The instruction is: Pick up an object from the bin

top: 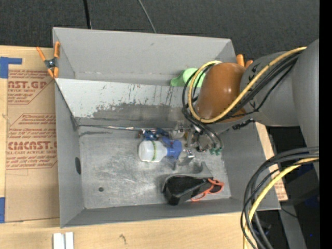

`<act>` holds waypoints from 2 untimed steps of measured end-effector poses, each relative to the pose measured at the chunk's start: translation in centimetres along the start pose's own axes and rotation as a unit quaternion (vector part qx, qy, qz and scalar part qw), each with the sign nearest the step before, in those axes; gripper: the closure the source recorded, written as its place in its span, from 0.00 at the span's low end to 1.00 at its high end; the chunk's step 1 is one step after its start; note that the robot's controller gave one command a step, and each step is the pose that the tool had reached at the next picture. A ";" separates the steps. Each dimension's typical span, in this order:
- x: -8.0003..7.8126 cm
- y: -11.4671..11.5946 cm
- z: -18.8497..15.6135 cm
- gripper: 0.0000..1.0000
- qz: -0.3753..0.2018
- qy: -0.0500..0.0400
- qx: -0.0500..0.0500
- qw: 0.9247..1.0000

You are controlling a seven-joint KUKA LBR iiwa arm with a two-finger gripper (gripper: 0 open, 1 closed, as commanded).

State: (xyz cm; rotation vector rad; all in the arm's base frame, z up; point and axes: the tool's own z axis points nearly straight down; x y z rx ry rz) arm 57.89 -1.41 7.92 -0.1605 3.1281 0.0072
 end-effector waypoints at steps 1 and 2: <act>0.2 0.0 -4.8 1.00 -0.002 0.000 0.002 1.000; -1.3 0.2 -17.4 1.00 -0.027 0.003 0.002 1.000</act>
Offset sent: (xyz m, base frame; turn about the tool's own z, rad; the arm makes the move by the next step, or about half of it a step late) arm 0.0106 0.0020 0.1744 -0.0525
